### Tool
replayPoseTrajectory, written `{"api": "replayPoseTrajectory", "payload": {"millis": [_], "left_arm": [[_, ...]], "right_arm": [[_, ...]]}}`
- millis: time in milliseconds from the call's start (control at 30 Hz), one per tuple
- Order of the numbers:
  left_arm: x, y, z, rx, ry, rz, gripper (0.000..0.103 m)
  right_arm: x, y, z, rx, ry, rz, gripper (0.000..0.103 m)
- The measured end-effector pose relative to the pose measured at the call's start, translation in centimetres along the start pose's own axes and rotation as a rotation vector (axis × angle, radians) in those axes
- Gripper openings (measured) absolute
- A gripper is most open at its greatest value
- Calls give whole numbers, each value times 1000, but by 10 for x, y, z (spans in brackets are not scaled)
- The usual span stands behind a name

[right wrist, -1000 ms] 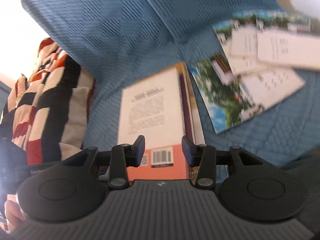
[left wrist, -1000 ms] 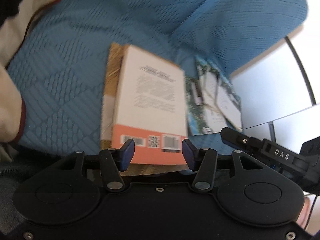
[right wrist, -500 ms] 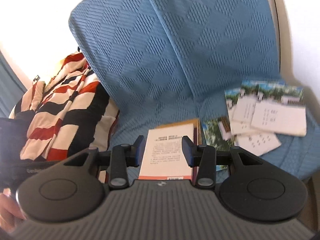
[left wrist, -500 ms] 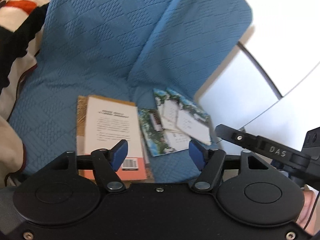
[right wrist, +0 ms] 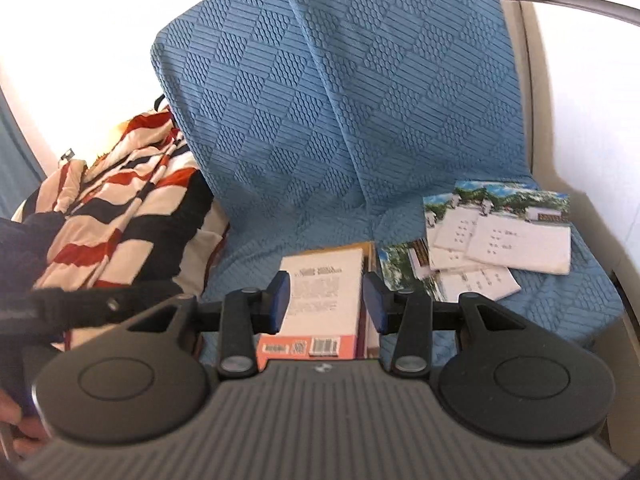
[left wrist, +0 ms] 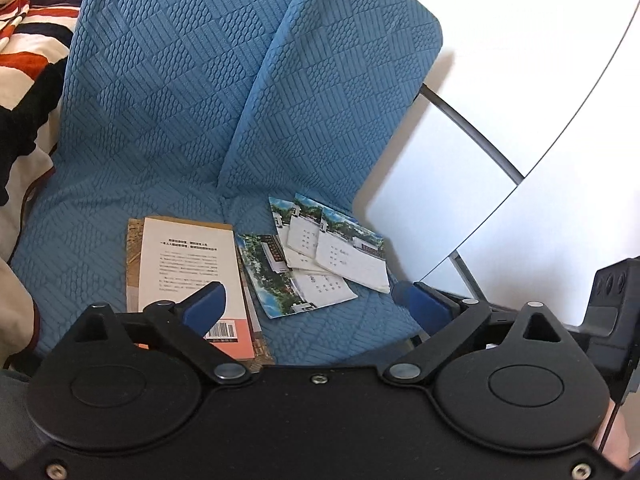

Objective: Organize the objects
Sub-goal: 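Raise both open grippers away from the book stack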

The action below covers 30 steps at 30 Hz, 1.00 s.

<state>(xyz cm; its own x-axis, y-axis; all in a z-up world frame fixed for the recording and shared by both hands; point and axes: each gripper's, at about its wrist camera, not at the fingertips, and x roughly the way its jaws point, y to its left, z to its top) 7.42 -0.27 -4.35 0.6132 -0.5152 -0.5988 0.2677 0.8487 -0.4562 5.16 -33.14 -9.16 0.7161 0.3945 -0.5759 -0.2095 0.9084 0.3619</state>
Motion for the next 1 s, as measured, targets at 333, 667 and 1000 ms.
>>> {"api": "replayPoseTrajectory", "payload": {"millis": [333, 667, 1000], "left_arm": [[8, -9, -18, 13, 3, 39, 102], [19, -10, -21, -9, 12, 31, 102], [30, -14, -20, 7, 19, 46, 102]], "right_arm": [[-12, -15, -23, 28, 3, -58, 46], [-10, -23, -31, 30, 26, -59, 50], [-7, -37, -33, 43, 28, -68, 52]]}}
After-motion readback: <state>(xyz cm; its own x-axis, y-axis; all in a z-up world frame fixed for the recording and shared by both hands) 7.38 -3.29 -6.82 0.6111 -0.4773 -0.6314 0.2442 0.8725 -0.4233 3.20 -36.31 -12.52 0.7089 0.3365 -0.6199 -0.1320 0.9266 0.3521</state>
